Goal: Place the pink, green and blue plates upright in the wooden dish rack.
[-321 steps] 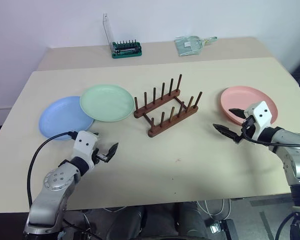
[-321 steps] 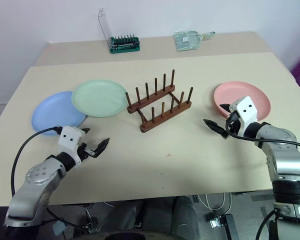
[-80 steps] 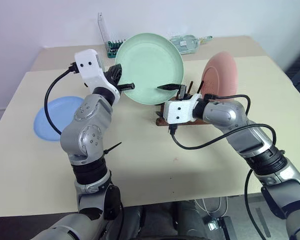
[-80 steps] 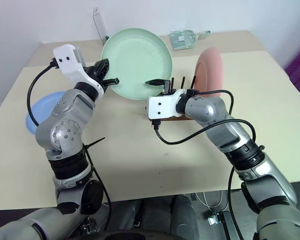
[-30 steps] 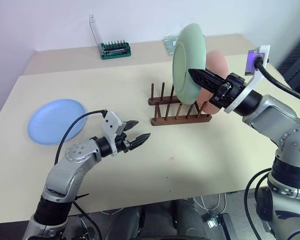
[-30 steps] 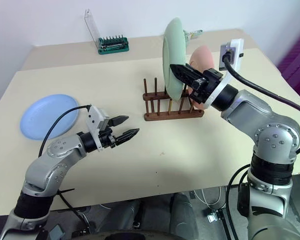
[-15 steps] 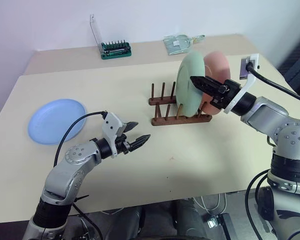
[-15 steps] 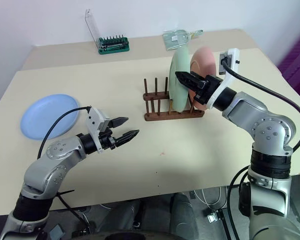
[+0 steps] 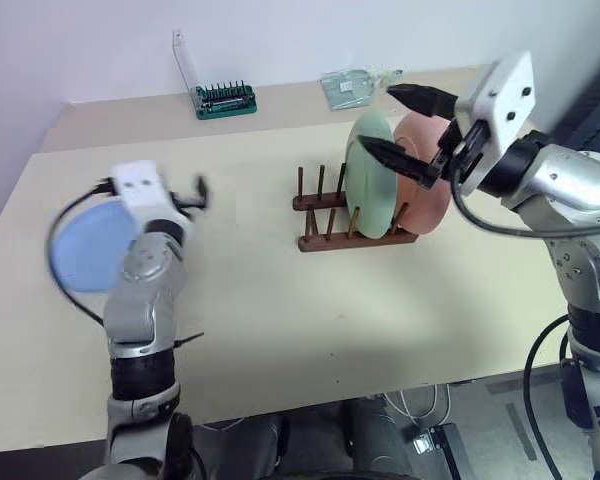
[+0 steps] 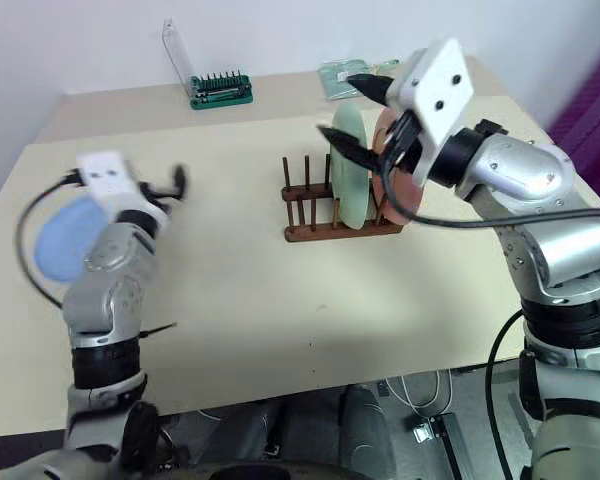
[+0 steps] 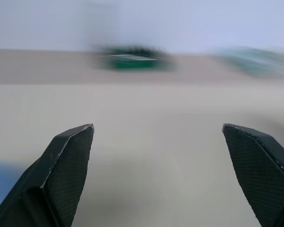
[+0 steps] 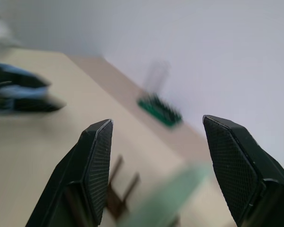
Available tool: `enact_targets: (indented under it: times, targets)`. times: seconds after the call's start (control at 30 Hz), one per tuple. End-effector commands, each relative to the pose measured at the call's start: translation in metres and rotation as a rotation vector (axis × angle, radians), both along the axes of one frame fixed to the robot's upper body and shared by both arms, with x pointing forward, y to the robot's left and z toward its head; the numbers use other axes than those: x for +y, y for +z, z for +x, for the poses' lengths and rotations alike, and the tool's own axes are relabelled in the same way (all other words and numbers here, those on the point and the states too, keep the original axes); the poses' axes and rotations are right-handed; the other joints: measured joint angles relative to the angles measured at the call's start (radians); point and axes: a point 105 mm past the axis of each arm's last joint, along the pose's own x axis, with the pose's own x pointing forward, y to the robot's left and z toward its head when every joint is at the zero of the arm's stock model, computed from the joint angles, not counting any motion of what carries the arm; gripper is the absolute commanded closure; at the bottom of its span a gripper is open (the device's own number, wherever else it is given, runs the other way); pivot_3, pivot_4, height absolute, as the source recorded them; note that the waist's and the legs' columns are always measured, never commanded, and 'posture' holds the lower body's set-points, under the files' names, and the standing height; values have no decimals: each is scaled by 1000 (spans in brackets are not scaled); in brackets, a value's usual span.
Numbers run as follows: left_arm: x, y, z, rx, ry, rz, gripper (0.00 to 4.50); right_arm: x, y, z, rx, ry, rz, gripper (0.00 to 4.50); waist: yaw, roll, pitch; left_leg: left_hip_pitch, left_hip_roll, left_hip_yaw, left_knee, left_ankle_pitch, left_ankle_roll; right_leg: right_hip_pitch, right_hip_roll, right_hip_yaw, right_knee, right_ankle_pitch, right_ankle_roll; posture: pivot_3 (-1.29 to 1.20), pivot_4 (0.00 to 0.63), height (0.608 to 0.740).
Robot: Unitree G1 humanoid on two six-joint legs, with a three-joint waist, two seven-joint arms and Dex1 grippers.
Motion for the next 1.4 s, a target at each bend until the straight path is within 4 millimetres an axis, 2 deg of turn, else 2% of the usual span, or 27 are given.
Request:
enact_targets:
  times: [0.03, 0.17, 0.3, 0.4, 0.47, 0.5, 0.53, 0.57, 0.63, 0.73, 0.8, 0.83, 0.87, 0.9, 0.97, 1.03, 1.07, 1.13, 1.17, 1.27, 1.4]
  targets:
    - [53, 9, -38, -2, 396, -13, 23, 27, -13, -14, -16, 125, -66, 1437, 3, -1, 0, -1, 0, 1, 0, -1, 0, -2, 0, 0, 0, 0, 0, 0, 150, 738]
    - [73, -14, -60, 133, 551, -117, 23, 44, -35, -20, 34, 215, -106, 1437, 22, -3, -1, -3, 0, 2, 2, -1, 0, -4, -1, 0, 1, 0, 0, 0, 150, 738]
    - [78, -26, -70, 230, 588, -134, 23, 50, -52, -28, 91, 287, -138, 1437, 34, -6, -1, -3, 0, 2, 3, -1, -1, -3, 0, -1, 2, 1, -1, 0, 150, 738]
    - [71, -61, -66, 374, 511, -250, 23, 56, -75, -35, 119, 329, -203, 1437, 30, -6, -2, -1, 0, 2, 2, -1, -1, -1, 0, -1, 2, 1, -1, 0, 150, 738]
    - [63, -78, -59, 456, 426, -302, 23, 59, -83, -36, 123, 334, -217, 1437, 29, -6, -2, -1, 0, 2, 2, -1, -1, -2, 0, -1, 2, 1, -1, 0, 150, 738]
    - [62, -79, -56, 433, 398, -328, 23, 61, -87, -37, 127, 335, -216, 1437, 27, -6, -2, -1, 0, 2, 2, -1, -1, -2, 1, -1, 2, 1, -1, 0, 150, 738]
    - [63, -79, -56, 439, 397, -325, 536, 63, -90, -38, 134, 335, -213, 1437, 27, -6, -2, -1, 1, 2, 2, 0, -1, -3, 1, -1, 3, 1, -1, 0, 150, 738]
    - [65, -80, -57, 433, 408, -355, 792, 63, -93, -38, 139, 329, -214, 1437, 28, -6, -2, -1, 1, 2, 2, 0, -1, -3, 1, -1, 3, 1, -1, 0, 150, 738]
    - [67, -85, -59, 441, 426, -407, 1708, 62, -97, -37, 143, 310, -209, 1437, 29, -7, -2, -1, 1, 2, 2, 0, -2, -3, 1, -1, 2, 1, -2, 0, 150, 738]
    - [67, -84, -56, 426, 421, -429, 3373, 60, -100, -32, 133, 264, -210, 1437, 29, -7, -2, -1, 1, 2, 2, 0, -2, -3, 1, -1, 2, 1, -2, 0, 150, 738]
    - [65, -78, -48, 408, 376, -397, 4331, 58, -100, -29, 126, 238, -204, 1437, 31, -7, -2, -1, 1, 2, 2, 0, -2, -3, 1, -1, 3, 2, -2, 0, 150, 738]
    - [60, -70, -40, 375, 325, -372, 4464, 57, -100, -26, 118, 223, -208, 1437, 31, -7, -2, 0, 1, 2, 2, 0, -2, -2, 1, -1, 3, 2, -2, 0, 150, 738]
    - [53, -54, -29, 311, 259, -320, 4464, 56, -100, -24, 123, 215, -213, 1437, 32, -7, -2, 0, 1, 2, 2, 0, -3, -2, 1, -1, 3, 2, -2, 0, 150, 738]
    - [43, -29, -17, 215, 180, -220, 4464, 54, -99, -20, 125, 200, -213, 1437, 33, -7, -2, 0, 1, 2, 2, 0, -3, -2, 1, -1, 3, 2, -2, 0, 150, 738]
    - [15, 25, -4, -15, 22, -59, 4500, 52, -93, -12, 90, 161, -224, 890, 33, -8, -2, -1, 1, 2, 3, 0, -3, -2, 1, -2, 2, 2, -2, 0, 150, 738]
    - [-6, 55, -4, -165, -79, 8, 4500, 51, -87, -6, 23, 131, -241, 129, 30, -8, -2, -1, 1, 2, 3, 0, -3, -2, 1, -2, 2, 2, -3, 0, 150, 738]
    - [-16, 66, -4, -217, -130, 36, 4500, 53, -83, -2, -26, 113, -252, 53, 27, -8, -2, -1, 1, 2, 3, 0, -3, -2, 0, -2, 2, 2, -3, 0, 150, 738]
    - [-33, 78, -5, -276, -206, 70, 4500, 56, -78, 5, -123, 82, -295, 53, 20, -7, -2, -1, 1, 3, 2, 0, -2, -3, 1, -2, 1, 2, -3, 0, 150, 738]
    - [-48, 85, -5, -306, -276, 74, 4500, 59, -73, 15, -219, 45, -355, 53, 12, -7, -2, -1, 1, 4, 1, 0, -2, -4, 1, -1, 2, 2, -3, 0, 150, 738]
    - [-76, 97, -6, -348, -405, 66, 4500, 63, -65, 38, -393, -33, -467, 53, -7, -7, -2, -1, 3, 7, 0, 0, -3, -7, 1, -1, 3, 3, -3, 0, 150, 738]
    - [-93, 103, -10, -372, -487, 32, 4500, 65, -66, 53, -483, -60, -541, 53, -6, -7, -2, -2, 3, 7, 0, 0, -3, -9, 1, -1, 3, 3, -4, 0, 150, 738]
